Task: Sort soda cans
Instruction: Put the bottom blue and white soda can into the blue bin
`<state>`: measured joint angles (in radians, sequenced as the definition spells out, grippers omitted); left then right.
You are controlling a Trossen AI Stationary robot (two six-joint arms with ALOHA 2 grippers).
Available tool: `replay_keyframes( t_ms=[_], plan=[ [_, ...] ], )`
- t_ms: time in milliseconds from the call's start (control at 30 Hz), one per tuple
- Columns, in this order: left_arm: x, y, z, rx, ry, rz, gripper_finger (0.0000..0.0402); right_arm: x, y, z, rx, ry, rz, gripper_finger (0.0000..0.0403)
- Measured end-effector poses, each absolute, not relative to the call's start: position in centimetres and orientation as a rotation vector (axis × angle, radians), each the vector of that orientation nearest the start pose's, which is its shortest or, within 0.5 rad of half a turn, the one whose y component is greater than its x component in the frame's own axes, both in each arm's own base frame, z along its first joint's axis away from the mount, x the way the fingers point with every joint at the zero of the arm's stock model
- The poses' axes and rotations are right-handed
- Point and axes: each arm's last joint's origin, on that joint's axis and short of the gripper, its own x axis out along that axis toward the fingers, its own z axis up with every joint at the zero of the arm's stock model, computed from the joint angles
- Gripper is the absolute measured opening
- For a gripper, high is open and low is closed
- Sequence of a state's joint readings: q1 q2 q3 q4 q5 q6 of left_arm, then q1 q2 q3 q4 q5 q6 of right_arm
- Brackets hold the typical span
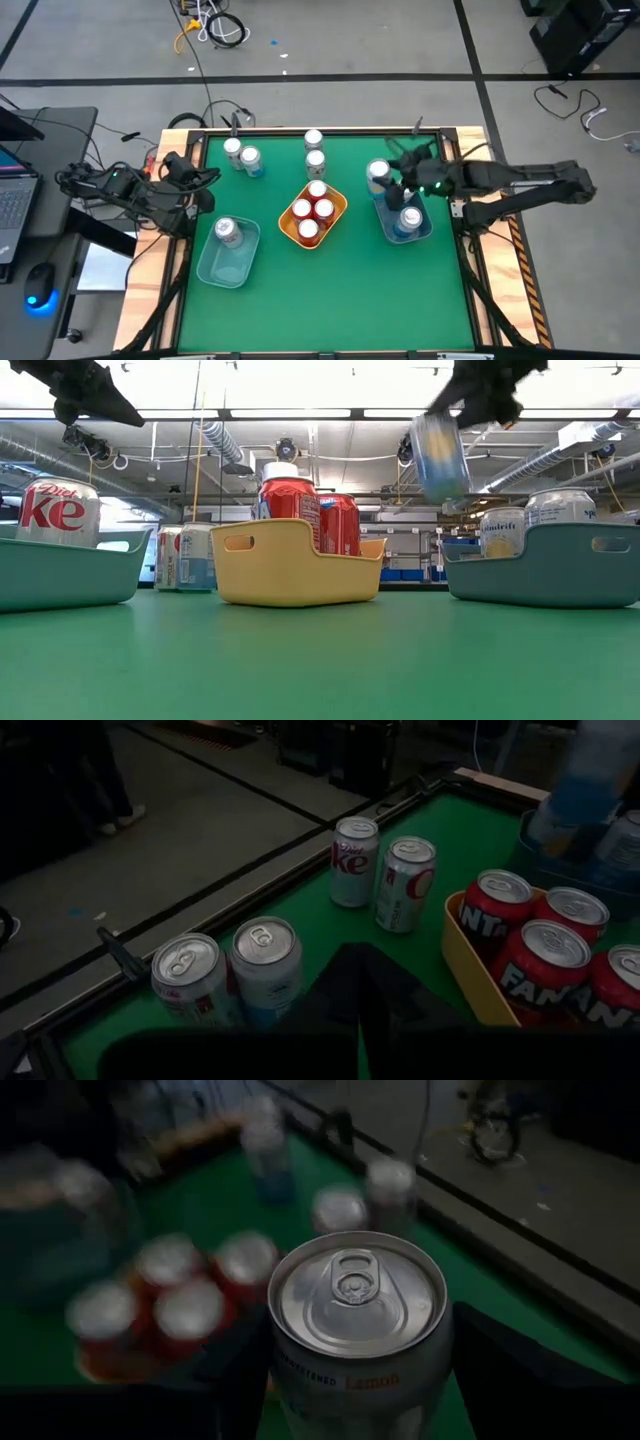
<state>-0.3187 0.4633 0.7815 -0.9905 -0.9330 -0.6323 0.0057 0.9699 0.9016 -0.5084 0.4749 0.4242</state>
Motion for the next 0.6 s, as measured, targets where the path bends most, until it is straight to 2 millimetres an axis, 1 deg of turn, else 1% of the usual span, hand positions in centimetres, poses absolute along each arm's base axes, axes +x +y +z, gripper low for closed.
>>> replay_keyframes(
  t_ms=[67, 167, 267, 333, 400, 500, 600],
  plan=[
    [6.8, 0.2, 30.2, -0.200, 0.342, 0.726, 0.0001, 19.6, -0.7, 29.8, 0.262, 0.489, -0.568, 0.0252],
    [6.8, 0.2, 30.2, -0.200, 0.342, 0.725, 0.0001, 19.1, -0.2, 28.6, 0.281, 0.468, -0.582, 0.0252],
    [6.8, 0.2, 30.2, -0.201, 0.341, 0.725, 0.0001, 18.9, 0.2, 26.8, 0.290, 0.486, -0.590, 0.0252],
    [6.8, 0.2, 30.2, -0.201, 0.341, 0.725, 0.0001, 18.8, 0.4, 25.9, 0.298, 0.481, -0.590, 0.0252],
    [6.8, 0.2, 30.2, -0.202, 0.341, 0.726, 0.0001, 18.7, 0.5, 25.2, 0.310, 0.466, -0.612, 0.0252],
    [6.8, 0.2, 30.2, -0.204, 0.340, 0.726, 0.0001, 18.4, 0.5, 23.4, 0.296, 0.490, -0.647, 0.0252],
    [6.9, 0.2, 30.2, -0.205, 0.341, 0.724, 0.0001, 18.3, 0.5, 22.8, 0.310, 0.459, -0.664, 0.0252]
  ],
)
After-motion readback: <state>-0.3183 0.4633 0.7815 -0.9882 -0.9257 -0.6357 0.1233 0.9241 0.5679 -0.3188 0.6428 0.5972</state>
